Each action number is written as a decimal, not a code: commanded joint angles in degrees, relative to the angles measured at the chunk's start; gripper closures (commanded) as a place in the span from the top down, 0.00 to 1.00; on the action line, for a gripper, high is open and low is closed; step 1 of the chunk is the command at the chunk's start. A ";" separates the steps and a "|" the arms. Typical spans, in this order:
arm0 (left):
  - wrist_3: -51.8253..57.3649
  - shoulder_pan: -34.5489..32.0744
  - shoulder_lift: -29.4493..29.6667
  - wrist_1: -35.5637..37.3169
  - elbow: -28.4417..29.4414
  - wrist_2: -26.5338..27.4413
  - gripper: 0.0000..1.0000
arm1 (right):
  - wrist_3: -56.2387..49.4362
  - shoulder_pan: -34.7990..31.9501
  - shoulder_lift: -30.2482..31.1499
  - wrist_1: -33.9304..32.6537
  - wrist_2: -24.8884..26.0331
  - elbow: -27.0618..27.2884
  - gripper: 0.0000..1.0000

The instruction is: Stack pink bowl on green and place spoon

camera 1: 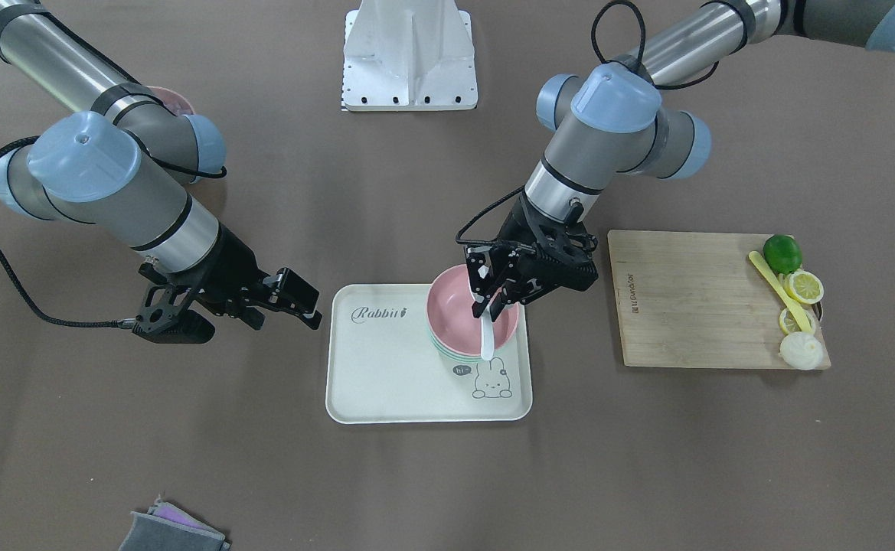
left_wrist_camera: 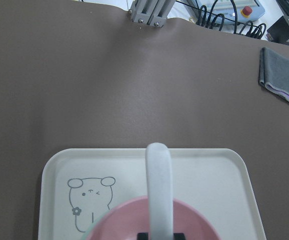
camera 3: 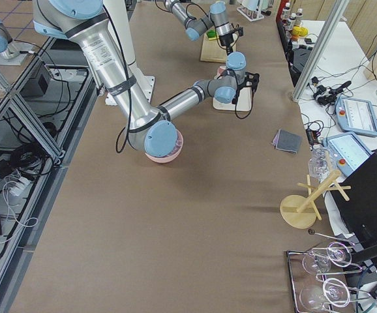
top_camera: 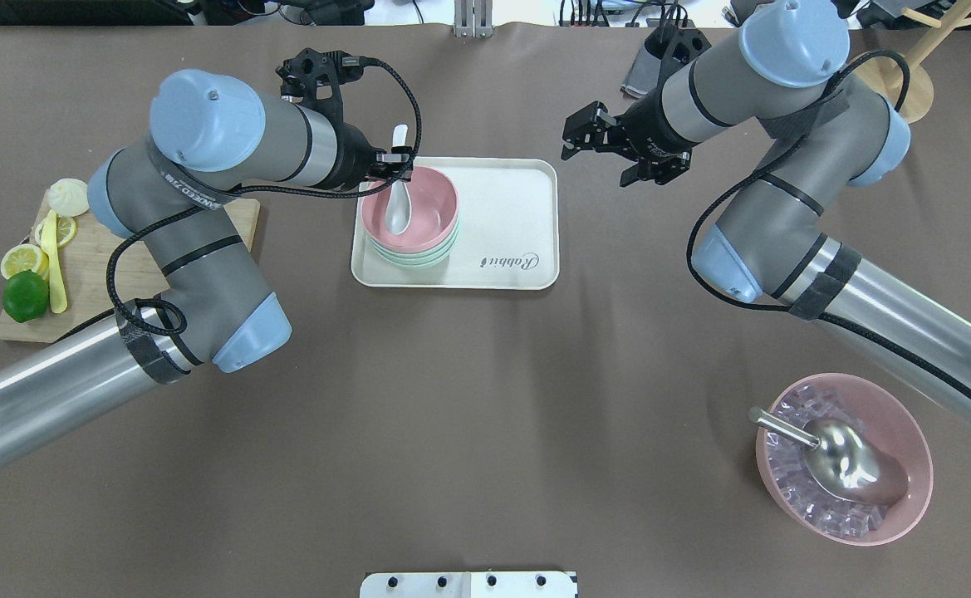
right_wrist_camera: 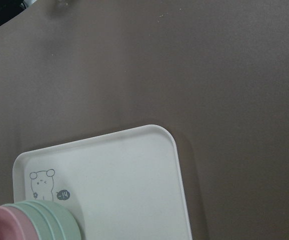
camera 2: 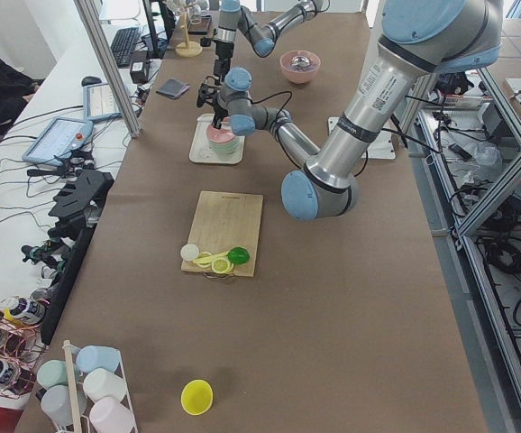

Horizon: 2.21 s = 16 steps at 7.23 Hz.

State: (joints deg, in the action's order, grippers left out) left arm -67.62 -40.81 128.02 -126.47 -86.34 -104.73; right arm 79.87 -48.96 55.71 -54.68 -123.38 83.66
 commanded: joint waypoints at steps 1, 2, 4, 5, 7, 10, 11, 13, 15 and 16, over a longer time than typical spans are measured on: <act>-0.05 0.03 0.90 0.00 0.03 -0.04 0.98 | 0.03 0.00 0.36 0.10 0.07 -0.08 1.00; -0.23 0.02 1.26 0.00 -0.06 -0.04 0.98 | 0.03 0.00 0.45 0.10 0.07 -0.08 1.00; -0.93 -0.33 1.18 0.17 -0.50 -0.39 0.98 | -0.06 -0.69 0.62 -0.25 -0.28 0.01 1.00; -1.19 -0.50 -1.78 2.09 -2.76 -0.48 0.98 | -2.67 -2.35 1.50 -1.30 -0.72 0.10 1.00; 2.64 -5.65 -7.16 16.70 -13.37 -1.87 0.98 | -17.91 -9.36 5.08 -11.80 -4.48 1.76 1.00; 26.48 -19.26 -19.16 27.94 -19.84 -9.06 0.98 | -48.91 -20.35 12.56 -30.33 -5.56 4.67 1.00; 37.11 -24.62 -23.30 28.21 -19.31 -11.61 0.98 | -60.76 -23.87 14.06 -37.88 -5.03 4.41 1.00; 43.88 -34.56 -25.54 29.78 -15.47 -23.08 0.98 | -83.46 -32.82 19.05 -46.82 -4.76 3.27 1.00; 47.67 -38.02 -30.69 29.19 -10.80 -24.21 0.98 | -85.67 -37.43 23.55 -46.22 -10.88 2.21 1.00; 47.41 -39.08 -33.86 26.05 -10.87 -24.03 0.98 | -84.62 -37.44 23.56 -46.13 -11.35 2.82 1.00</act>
State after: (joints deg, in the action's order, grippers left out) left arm -20.74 -78.18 98.18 -97.70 -98.18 -128.40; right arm -4.86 -85.39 78.35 -100.76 -132.87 86.14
